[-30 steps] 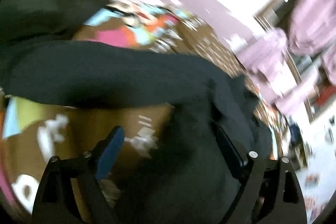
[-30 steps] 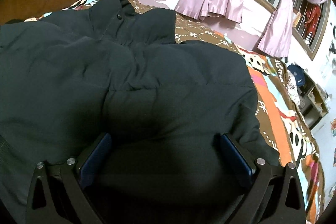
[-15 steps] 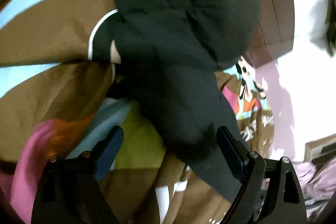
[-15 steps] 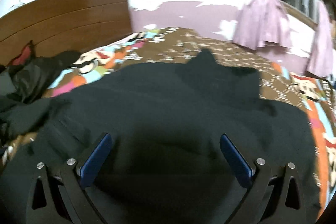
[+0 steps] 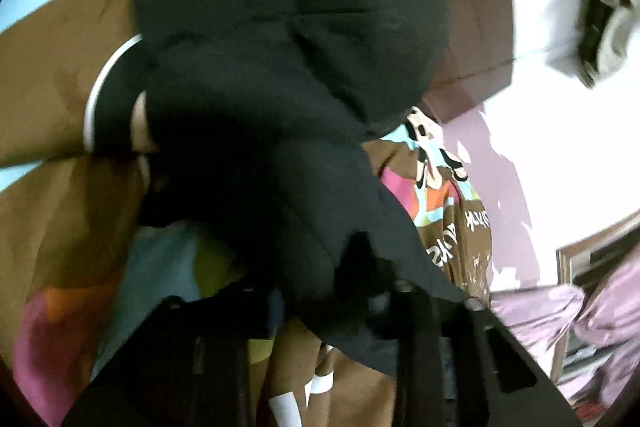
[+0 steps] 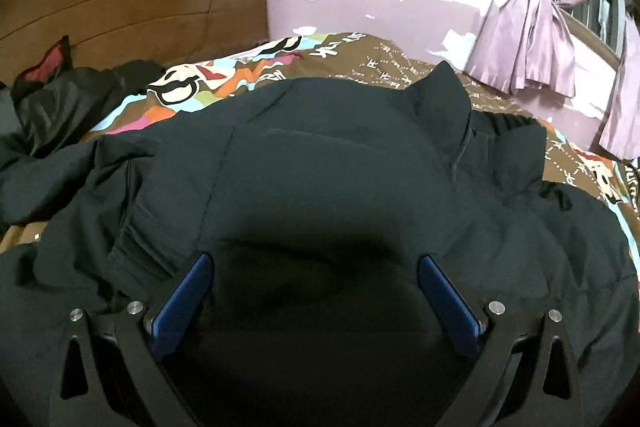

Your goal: Fold large clothes

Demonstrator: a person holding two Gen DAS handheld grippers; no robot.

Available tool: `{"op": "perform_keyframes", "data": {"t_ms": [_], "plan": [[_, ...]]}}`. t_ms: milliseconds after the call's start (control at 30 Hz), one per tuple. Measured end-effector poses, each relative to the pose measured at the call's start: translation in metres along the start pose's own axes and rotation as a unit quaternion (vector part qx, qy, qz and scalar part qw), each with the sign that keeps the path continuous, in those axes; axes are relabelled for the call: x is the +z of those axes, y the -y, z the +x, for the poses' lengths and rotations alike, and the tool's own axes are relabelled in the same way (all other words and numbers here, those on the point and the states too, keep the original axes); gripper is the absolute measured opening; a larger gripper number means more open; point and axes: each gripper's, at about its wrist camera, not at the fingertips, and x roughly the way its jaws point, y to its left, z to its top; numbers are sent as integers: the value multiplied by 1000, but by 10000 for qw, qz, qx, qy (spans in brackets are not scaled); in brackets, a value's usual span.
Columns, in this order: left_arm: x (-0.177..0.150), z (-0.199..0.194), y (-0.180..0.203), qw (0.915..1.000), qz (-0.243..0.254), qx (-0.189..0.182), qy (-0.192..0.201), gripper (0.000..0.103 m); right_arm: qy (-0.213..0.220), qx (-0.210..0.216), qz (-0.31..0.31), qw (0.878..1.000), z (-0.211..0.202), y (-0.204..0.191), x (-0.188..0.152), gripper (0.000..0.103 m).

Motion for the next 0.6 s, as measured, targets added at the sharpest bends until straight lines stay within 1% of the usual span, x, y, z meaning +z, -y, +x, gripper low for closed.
{"op": "perform_keyframes", "data": {"t_ms": [100, 200, 267, 300, 367, 433, 500, 567, 600], "plan": [[-2, -12, 5, 9995, 192, -117, 201, 8, -27, 147, 108, 9998, -4, 4, 0, 103], [-8, -26, 24, 9967, 617, -196, 481, 5, 111, 366, 331, 9987, -21, 16, 0, 103], [-14, -41, 46, 9908, 1107, -364, 695, 5, 177, 522, 625, 9965, -35, 31, -2, 103], [-18, -49, 58, 9863, 1370, -453, 795, 5, 172, 586, 755, 9953, -40, 39, -3, 103], [-28, -59, 87, 9749, 1865, -782, 933, 5, 184, 609, 964, 9933, -51, 54, -5, 103], [-41, -73, 113, 9617, 2301, -1147, 948, 5, 227, 527, 1186, 9913, -62, 73, -6, 103], [-57, -86, 141, 9443, 2751, -1565, 897, 5, 284, 358, 1381, 9894, -72, 90, -7, 103], [-75, -93, 172, 9237, 3177, -1991, 787, 5, 338, 134, 1499, 9880, -83, 108, -8, 103], [-81, -94, 183, 9162, 3298, -2159, 727, 5, 371, 13, 1551, 9872, -89, 117, -8, 103]]}}
